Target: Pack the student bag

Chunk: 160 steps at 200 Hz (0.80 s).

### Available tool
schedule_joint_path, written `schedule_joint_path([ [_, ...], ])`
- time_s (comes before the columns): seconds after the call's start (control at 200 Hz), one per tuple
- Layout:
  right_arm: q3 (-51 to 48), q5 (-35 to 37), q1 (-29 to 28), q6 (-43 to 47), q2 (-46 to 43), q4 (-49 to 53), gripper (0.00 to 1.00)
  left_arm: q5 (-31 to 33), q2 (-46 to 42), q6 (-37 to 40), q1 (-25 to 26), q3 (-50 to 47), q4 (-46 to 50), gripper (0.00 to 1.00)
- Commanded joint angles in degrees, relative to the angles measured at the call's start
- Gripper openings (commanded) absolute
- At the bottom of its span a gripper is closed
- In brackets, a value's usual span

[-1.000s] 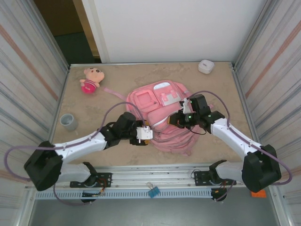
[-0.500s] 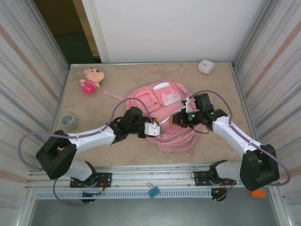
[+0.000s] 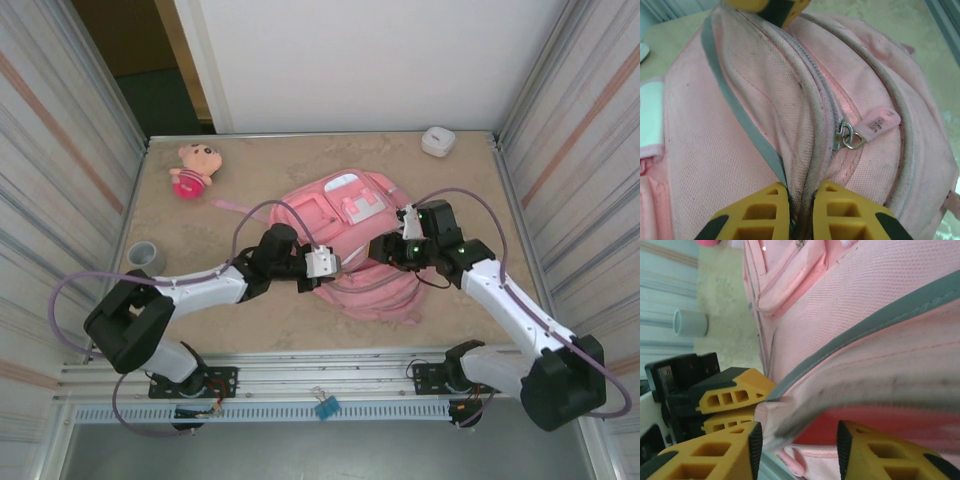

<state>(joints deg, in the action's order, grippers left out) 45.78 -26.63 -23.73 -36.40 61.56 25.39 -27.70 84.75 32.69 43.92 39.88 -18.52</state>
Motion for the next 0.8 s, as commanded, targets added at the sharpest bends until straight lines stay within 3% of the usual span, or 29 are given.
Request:
schedule_joint_path([
  [0.0,1.5,15.9,-5.1,0.9,-4.4,5.1,0.50,-2.7,1.6,-16.6,-0.9,0.7,-3.5,0.00],
  [0.115,1.2,27.7,-13.1,0.1,-9.0,6.5,0.52,-5.0,3.5,-23.0,-2.3,2.8,-1.5,0.00],
  [0.306,-0.5,41.9,-27.4,-4.1,-10.4,6.9,0.50,-7.3,3.5,-24.6,-2.8,2.6,-1.9,0.00],
  [0.441,-0.6,46.4,-35.1,-4.0,-7.5,6.6,0.50,-8.5,3.7,-24.7,-3.0,3.0,-0.3,0.00],
  [0.797,5.3,50.5,-35.6,3.9,6.7,3.9,0.51,-10.5,3.7,-24.2,-3.3,4.2,1.1,0.00],
])
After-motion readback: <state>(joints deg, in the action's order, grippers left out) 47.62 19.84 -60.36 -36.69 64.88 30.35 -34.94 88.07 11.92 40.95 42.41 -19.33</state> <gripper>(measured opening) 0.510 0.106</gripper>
